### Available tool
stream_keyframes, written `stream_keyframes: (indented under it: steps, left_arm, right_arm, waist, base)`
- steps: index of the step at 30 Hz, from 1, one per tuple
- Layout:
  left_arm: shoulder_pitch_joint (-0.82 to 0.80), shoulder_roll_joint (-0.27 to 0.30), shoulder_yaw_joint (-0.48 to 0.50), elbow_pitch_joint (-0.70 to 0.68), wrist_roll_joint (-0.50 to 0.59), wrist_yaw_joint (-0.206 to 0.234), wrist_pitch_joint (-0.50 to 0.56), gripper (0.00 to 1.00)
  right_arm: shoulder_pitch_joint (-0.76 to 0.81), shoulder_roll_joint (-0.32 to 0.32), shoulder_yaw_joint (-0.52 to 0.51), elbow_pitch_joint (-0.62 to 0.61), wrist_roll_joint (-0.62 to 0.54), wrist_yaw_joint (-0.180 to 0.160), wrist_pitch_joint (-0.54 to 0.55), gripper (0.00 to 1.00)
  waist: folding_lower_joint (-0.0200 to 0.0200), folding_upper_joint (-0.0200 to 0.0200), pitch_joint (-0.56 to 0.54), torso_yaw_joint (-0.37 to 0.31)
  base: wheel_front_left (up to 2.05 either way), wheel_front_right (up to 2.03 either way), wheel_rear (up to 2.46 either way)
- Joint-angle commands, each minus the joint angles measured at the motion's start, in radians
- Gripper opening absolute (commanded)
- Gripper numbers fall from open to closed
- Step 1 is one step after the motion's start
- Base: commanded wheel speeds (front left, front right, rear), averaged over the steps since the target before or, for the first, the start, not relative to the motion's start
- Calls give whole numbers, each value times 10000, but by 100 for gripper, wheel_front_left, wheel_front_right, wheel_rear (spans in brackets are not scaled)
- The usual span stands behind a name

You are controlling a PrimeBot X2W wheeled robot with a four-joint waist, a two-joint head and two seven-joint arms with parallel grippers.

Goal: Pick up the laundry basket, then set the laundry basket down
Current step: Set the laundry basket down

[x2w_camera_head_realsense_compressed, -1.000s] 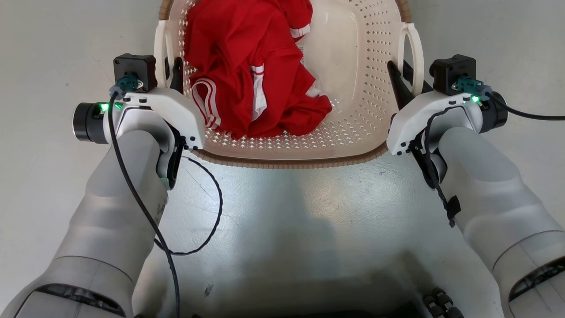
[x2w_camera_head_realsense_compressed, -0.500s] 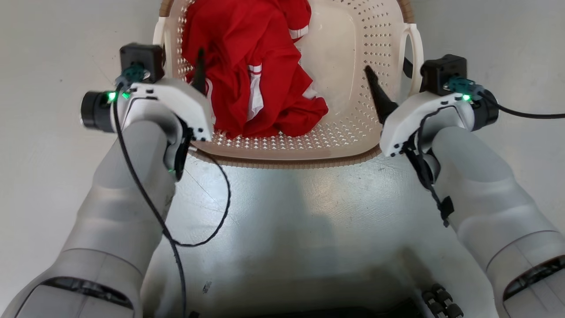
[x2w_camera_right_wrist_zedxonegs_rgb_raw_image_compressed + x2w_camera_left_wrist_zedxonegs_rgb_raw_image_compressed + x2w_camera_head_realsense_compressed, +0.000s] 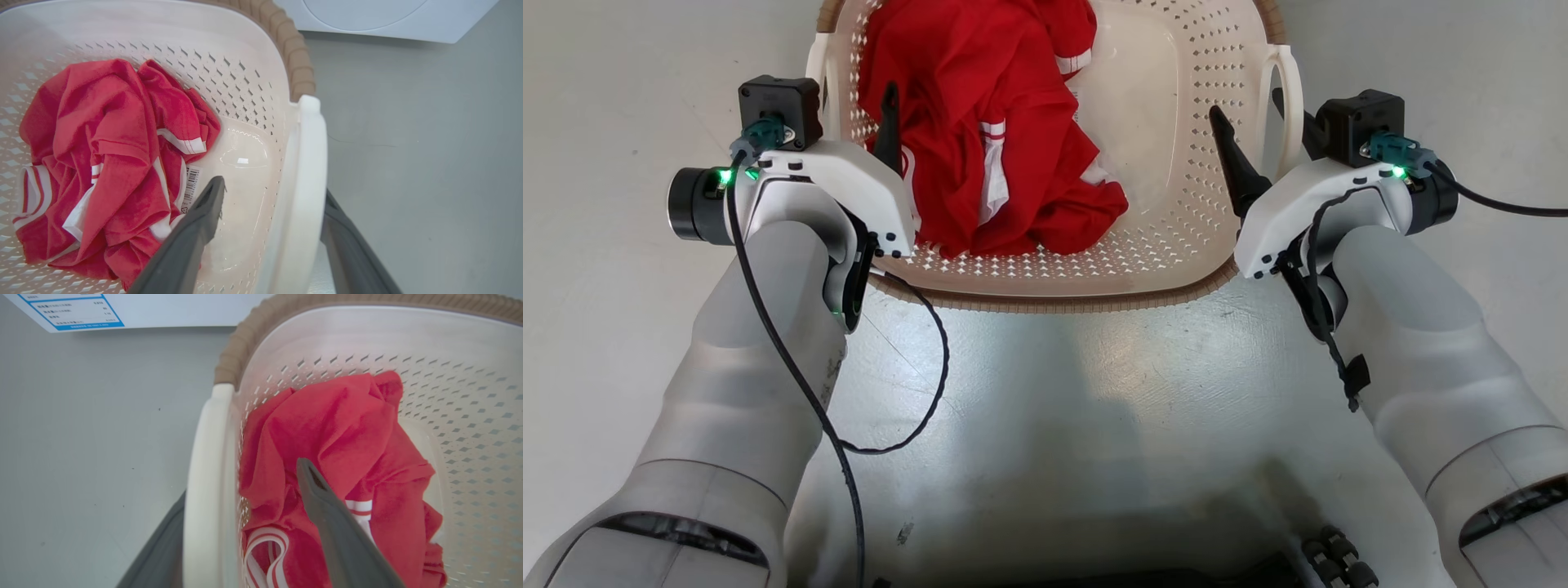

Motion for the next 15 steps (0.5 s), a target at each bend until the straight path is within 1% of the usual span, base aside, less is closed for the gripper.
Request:
stream_keyframes:
  steps: [1, 15]
  left_arm:
    - [218, 229, 212, -76, 83, -44, -53, 100]
    - [337, 277, 623, 17, 398, -63, -53, 100]
  right_arm:
    - [653, 193, 18, -142, -155, 62, -38, 100]
    - [751, 193, -726, -351, -633, 62, -38, 100]
  waist:
    - [0, 0, -16, 4]
    - [0, 0, -228, -8]
  base:
    - [0, 0, 0]
    - [0, 0, 0]
